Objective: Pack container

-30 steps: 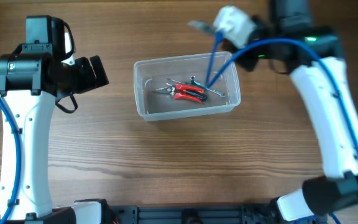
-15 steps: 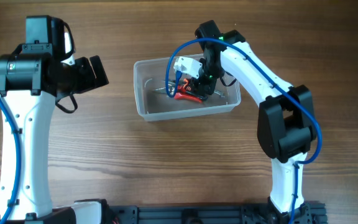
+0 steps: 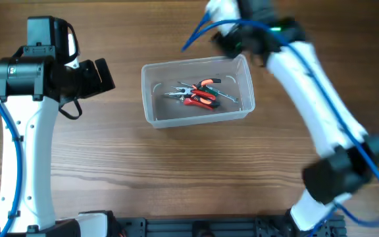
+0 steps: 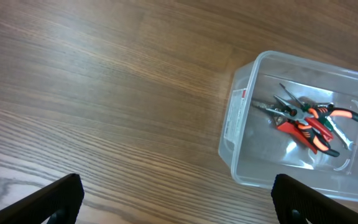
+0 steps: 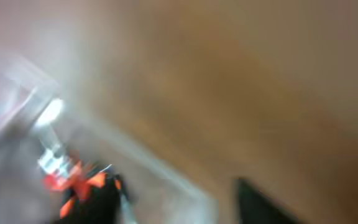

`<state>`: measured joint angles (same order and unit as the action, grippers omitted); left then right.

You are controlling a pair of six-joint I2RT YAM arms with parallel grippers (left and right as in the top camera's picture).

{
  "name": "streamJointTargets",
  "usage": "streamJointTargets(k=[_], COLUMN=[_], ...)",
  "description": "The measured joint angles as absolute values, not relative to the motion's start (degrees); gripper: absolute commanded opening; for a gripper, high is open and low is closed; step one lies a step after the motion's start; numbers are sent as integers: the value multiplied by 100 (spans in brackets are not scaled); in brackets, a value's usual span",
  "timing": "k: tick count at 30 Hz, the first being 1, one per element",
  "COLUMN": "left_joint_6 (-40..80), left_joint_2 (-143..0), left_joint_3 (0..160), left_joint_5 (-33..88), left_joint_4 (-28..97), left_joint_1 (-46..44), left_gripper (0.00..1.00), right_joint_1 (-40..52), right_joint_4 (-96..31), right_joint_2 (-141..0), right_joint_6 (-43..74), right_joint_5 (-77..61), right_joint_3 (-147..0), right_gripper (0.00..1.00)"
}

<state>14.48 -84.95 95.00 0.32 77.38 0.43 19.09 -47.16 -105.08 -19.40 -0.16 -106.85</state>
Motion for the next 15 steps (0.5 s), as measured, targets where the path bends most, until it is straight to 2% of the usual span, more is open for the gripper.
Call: streamJointTargets(k=[3, 4, 5, 7, 10, 15], left_joint_6=[1446, 1441, 1431, 1330, 1094, 843], left_joint_2=[-8495, -8495, -8495, -8495, -8512, -8552], left_joint_3=[9500, 9500, 9500, 9502, 9509, 9461], left_joint_5=[32, 32, 30, -10, -163, -698], left_joint_4=[7502, 7288, 6910, 5951, 5404, 5701], left_joint_1=[43, 43, 43, 43, 43, 43], left_gripper=[100, 100, 100, 100, 100, 100], right_joint_1=[1306, 1127, 945, 727, 587, -207], right_joint_4=[-4340, -4224, -4097, -4058, -4060, -4812], right_joint_2=[-9808, -9679, -9594, -9607, -9653, -9594], right_joint_6=[-1299, -1186, -1157, -1393, -1485, -1234], right_joint_5=[467, 554, 609, 615, 609, 530], right_joint_3=[-10805, -10816, -10818, -10816, -10814, -10803], right_gripper=[79, 87, 100, 100, 100, 100])
